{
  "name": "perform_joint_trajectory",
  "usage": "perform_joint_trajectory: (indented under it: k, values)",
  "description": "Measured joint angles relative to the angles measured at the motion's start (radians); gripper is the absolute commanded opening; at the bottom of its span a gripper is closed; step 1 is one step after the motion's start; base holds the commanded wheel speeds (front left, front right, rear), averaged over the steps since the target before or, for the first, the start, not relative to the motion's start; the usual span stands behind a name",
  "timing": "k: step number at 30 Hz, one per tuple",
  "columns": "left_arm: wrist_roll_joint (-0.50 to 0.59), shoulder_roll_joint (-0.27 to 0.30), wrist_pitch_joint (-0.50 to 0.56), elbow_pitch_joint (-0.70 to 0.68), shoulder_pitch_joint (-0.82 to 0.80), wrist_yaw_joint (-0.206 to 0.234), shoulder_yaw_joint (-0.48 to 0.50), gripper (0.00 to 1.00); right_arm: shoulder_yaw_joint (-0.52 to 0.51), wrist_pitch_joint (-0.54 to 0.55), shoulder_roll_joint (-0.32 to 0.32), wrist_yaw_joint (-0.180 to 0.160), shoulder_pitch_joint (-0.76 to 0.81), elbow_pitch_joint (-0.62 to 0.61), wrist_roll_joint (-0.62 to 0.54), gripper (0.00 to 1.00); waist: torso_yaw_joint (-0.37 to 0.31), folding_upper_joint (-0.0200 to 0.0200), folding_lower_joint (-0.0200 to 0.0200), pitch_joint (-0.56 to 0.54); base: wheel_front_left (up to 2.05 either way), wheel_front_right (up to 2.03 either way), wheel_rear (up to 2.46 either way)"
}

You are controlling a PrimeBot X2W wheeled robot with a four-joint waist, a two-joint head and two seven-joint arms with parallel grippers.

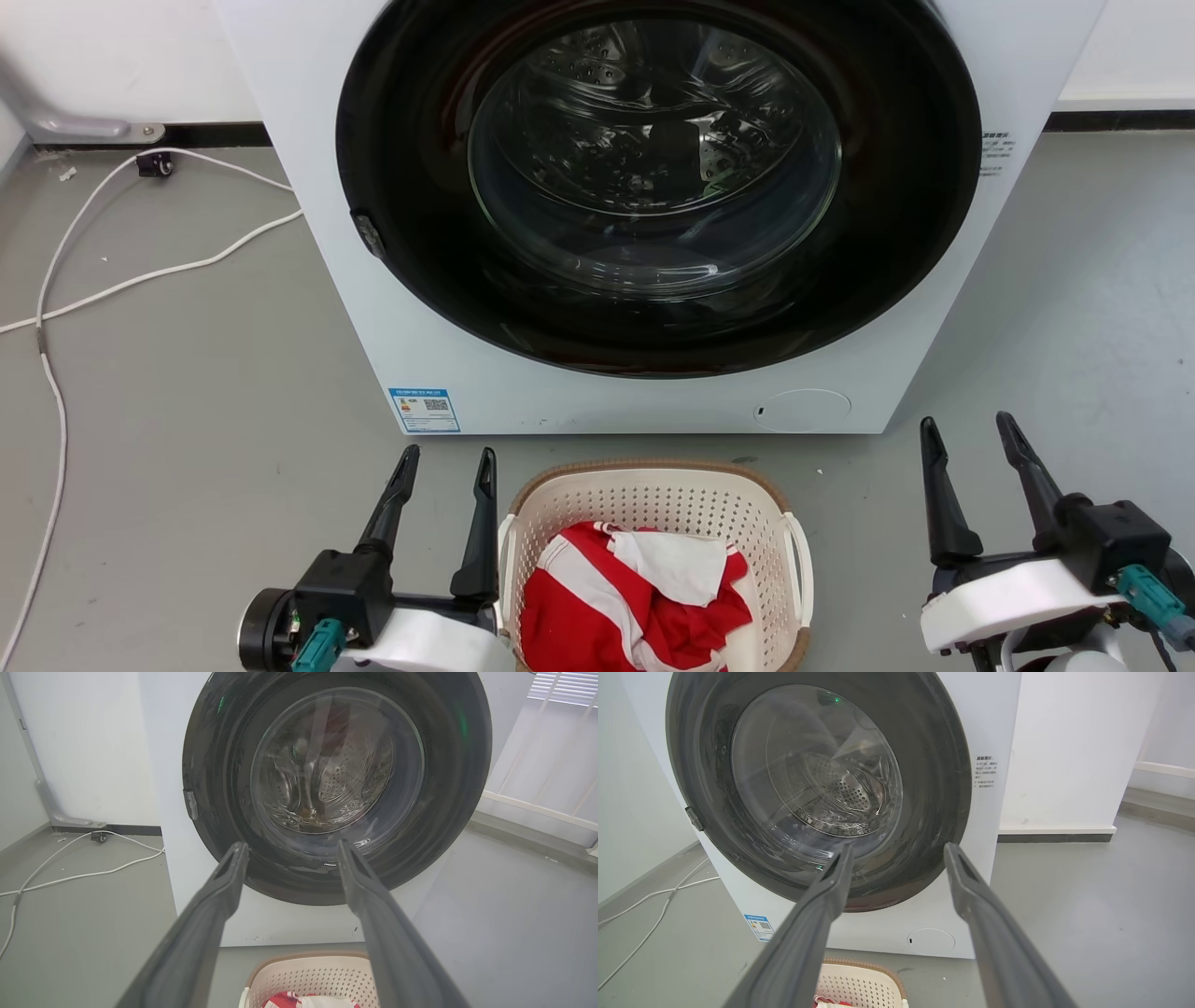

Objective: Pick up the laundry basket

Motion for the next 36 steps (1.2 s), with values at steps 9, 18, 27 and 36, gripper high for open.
perform_joint_trajectory:
  k: [9, 18, 27, 36]
  values:
    - [0.092, -0.034, -0.019, -0.004, 0.011, -0.048, 0.029, 1.00, -0.002, -0.019, 0.000, 0.000, -0.001, -0.011, -0.059, 1.00, -0.001, 0.0000, 0.0000, 0.006, 0.00, 0.00, 0.00]
    - [0.120, -0.071, -0.035, 0.028, 0.040, -0.113, 0.078, 1.00, -0.017, -0.035, 0.000, 0.000, -0.001, 0.001, -0.037, 1.00, -0.001, 0.0000, -0.0001, 0.007, 0.00, 0.00, 0.00]
    - [0.158, -0.095, -0.051, 0.049, 0.052, -0.176, 0.119, 1.00, -0.023, -0.051, 0.000, 0.000, -0.001, 0.027, -0.051, 1.00, -0.003, 0.0000, 0.0000, 0.007, 0.00, 0.00, 0.00]
    - [0.147, -0.098, -0.056, 0.046, 0.051, -0.182, 0.139, 1.00, -0.023, -0.054, 0.000, 0.000, -0.002, 0.025, -0.056, 1.00, -0.006, 0.0000, 0.0000, 0.015, 0.00, 0.00, 0.00]
